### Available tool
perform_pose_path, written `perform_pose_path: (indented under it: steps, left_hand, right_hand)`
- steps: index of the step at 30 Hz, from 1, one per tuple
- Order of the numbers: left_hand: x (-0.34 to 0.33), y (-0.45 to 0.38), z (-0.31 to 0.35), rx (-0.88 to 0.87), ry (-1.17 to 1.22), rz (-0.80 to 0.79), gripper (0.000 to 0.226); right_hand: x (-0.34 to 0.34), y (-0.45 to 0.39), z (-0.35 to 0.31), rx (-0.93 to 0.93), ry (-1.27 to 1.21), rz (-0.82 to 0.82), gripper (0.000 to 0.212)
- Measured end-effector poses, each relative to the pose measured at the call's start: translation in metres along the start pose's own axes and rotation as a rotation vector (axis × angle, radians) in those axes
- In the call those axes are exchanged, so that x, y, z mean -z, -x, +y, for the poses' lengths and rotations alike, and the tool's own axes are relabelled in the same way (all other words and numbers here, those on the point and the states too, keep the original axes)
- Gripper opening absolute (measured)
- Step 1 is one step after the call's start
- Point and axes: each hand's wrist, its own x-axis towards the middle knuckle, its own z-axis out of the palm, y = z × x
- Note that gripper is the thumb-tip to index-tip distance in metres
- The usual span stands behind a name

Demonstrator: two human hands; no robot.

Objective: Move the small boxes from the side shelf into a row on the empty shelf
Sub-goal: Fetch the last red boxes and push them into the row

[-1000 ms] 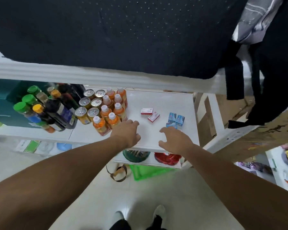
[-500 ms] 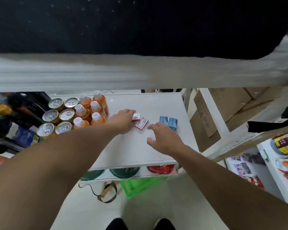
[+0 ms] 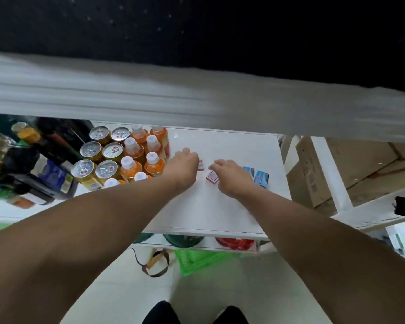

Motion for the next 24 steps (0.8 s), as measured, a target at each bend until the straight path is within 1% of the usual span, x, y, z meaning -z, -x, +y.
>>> perform_pose_path:
  steps: [2,4,6,8,13,16,19,21,24]
  left_hand:
    - [0.002,-0.003,-0.002,0.030,0.011,0.008,0.025]
    - [-0.002,-0.004,-0.008,0.043,0.031,0.009,0.023]
    - [-0.006,0.001,-0.011,0.020,0.034,0.019,0.023]
    - [-0.006,0.008,-0.014,0.011,0.049,0.013,0.023]
    - [0.015,0.031,-0.013,0.032,0.074,0.014,0.022]
    - [0.039,0.050,-0.003,0.062,0.103,0.027,0.026]
    - [0.060,0.077,0.009,0.080,0.120,0.039,0.023]
    - [0.069,0.096,0.016,0.078,0.105,0.030,0.022]
    - [0.079,0.119,0.024,0.069,0.101,0.004,0.027]
  right_hand:
    - [-0.007,-0.011,0.002,0.020,0.044,0.002,0.057]
    - [-0.013,-0.016,0.004,0.029,0.079,0.000,0.047]
    - [-0.015,-0.014,0.003,0.025,0.085,0.001,0.037]
    - [-0.013,-0.006,0.002,0.029,0.059,-0.006,0.032]
    - [0.012,0.032,0.002,-0.015,-0.005,0.010,0.027]
    - [0.032,0.062,0.002,-0.045,-0.034,0.040,0.029]
    - [0.052,0.093,-0.003,-0.069,-0.032,0.086,0.031]
    - [0.063,0.111,-0.008,-0.085,-0.044,0.091,0.034]
    - [0.074,0.136,-0.013,-0.100,-0.065,0.100,0.031]
